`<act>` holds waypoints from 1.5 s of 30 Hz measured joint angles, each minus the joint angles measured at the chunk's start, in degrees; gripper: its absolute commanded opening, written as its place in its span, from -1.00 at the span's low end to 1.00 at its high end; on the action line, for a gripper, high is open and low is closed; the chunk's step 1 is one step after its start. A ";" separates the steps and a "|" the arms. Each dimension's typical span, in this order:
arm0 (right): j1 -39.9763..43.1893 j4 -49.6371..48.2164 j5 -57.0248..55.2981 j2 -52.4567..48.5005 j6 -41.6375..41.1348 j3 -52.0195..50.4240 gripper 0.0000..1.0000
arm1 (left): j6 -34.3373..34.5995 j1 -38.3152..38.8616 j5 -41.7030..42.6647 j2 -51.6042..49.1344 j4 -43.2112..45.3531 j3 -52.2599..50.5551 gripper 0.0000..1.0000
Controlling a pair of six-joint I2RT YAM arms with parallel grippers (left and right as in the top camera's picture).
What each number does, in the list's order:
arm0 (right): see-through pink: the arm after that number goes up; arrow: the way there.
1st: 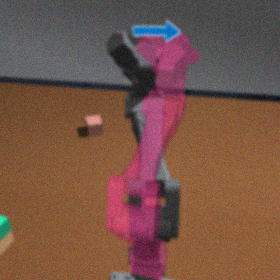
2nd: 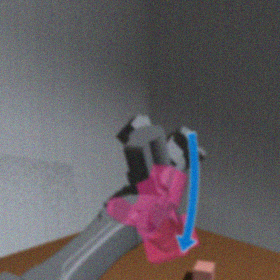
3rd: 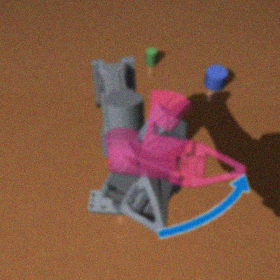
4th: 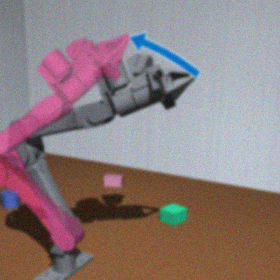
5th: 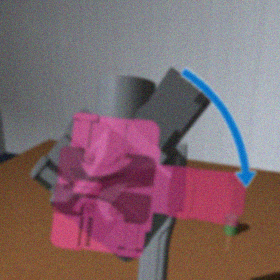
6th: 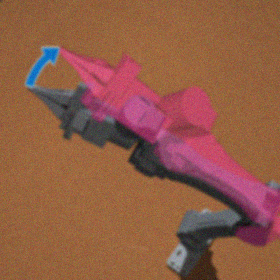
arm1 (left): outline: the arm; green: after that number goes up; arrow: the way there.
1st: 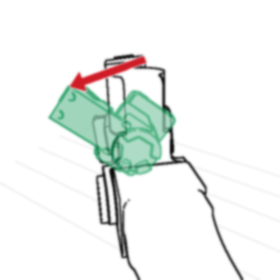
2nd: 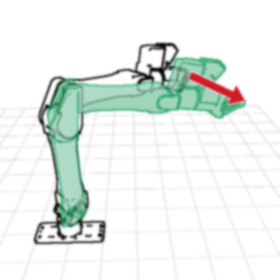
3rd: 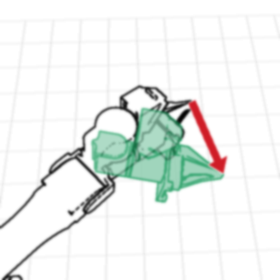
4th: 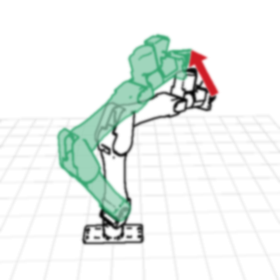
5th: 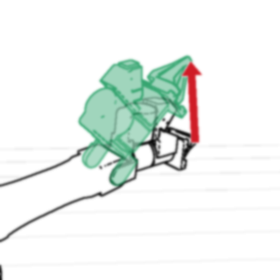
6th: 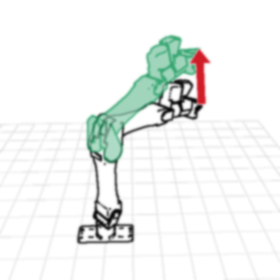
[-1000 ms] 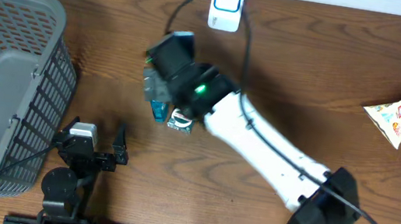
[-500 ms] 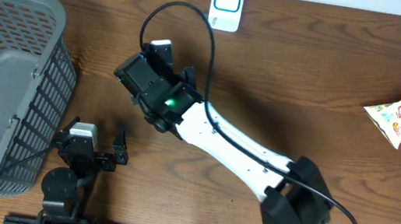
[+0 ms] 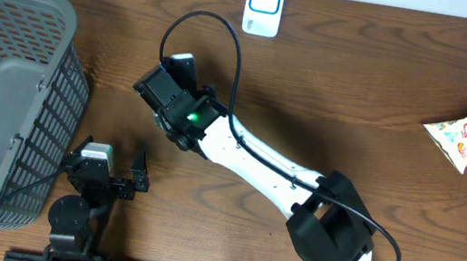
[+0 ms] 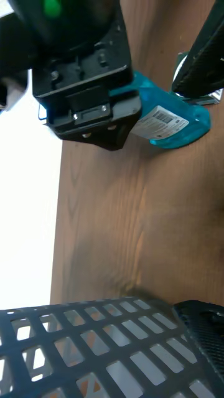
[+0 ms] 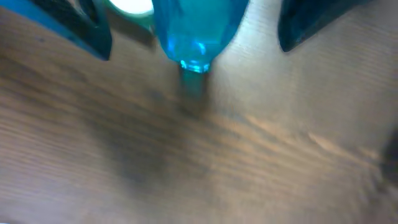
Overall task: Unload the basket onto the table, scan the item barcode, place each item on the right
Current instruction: 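Lift the Listerine bottle and tilt it toward the scanner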
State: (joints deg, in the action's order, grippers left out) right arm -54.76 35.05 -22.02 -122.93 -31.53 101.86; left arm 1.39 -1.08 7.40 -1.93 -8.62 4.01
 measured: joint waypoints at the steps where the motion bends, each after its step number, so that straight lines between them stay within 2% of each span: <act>1: -0.02 0.24 0.26 0.00 0.02 0.00 0.26 | 0.02 0.00 0.02 0.00 -0.02 0.00 1.00; 9: 0.04 1.33 0.85 0.00 0.22 0.11 -0.43 | 0.00 0.00 0.00 0.00 -0.02 0.00 1.00; 14: 0.76 3.04 2.93 0.07 0.13 0.63 -0.67 | 0.02 0.00 0.00 0.00 -0.02 0.00 1.00; 22: 4.83 6.82 12.98 1.18 3.41 1.16 -0.77 | 0.02 0.00 0.00 0.00 0.00 0.00 1.00; 36: 23.78 18.29 59.89 4.98 27.30 -0.04 -0.85 | 0.00 0.00 0.00 0.00 -0.02 0.00 1.00; 45: 29.79 27.19 81.88 5.25 42.16 -0.04 -0.84 | 0.00 0.00 0.00 0.00 -0.02 0.00 1.00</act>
State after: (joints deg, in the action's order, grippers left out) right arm -24.97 62.24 59.86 -117.69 10.63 101.82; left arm 1.39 -1.08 7.40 -1.93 -8.64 4.01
